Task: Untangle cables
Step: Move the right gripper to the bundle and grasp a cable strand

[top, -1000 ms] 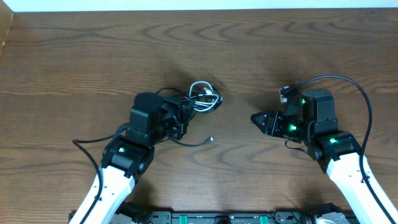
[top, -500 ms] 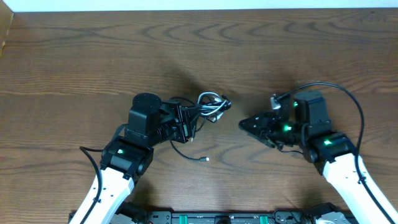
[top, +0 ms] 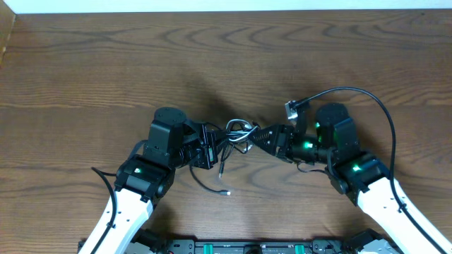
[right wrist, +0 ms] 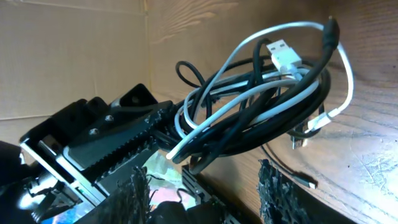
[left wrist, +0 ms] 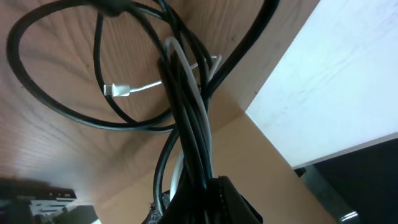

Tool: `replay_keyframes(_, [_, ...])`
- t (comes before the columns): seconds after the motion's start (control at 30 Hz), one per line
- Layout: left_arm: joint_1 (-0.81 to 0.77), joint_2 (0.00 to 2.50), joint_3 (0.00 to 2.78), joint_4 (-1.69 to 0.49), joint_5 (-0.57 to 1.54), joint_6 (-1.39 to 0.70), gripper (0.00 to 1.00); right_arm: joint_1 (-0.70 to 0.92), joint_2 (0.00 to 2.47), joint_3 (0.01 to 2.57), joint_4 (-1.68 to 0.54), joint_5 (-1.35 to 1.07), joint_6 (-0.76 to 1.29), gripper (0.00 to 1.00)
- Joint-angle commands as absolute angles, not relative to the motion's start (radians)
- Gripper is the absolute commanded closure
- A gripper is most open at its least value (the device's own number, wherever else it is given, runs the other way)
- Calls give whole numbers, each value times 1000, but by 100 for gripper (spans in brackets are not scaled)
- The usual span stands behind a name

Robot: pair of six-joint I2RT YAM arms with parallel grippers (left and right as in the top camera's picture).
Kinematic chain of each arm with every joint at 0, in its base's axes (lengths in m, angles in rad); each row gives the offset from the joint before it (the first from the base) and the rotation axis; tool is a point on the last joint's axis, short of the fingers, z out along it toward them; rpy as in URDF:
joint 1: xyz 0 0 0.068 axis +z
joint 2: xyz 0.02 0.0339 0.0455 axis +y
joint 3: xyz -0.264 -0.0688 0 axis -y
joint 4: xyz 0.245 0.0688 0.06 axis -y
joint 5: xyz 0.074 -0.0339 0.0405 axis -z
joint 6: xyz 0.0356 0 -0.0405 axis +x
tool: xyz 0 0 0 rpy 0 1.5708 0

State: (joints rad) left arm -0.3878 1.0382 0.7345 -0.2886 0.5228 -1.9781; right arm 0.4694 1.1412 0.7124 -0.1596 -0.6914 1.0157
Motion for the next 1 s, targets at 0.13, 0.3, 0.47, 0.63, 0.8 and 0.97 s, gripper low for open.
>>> replay_keyframes(0.13, [-384,1039,739,-287,542,-1901,92,526,1156,724,-138,-651,1066,50])
replay_keyframes(0.3, [-384,1039,739,-287,542,-1884,92,554,1186,724,-138,-625,1088,51])
replay_keyframes(0.47, [-384,1038,739,-286,543,-1877,92,565,1226,724,-138,-573,1089,56])
replay_keyframes(0.63, [-384,1037,739,-275,548,-1877,92,564,1265,724,-160,-504,1087,69])
replay_keyframes(0.8, [-384,1038,739,-235,604,-1877,92,561,1296,724,-216,-368,1086,75])
replay_keyframes(0.97, [-384,1038,739,-234,596,-1836,92,555,1296,724,-204,-359,1054,77])
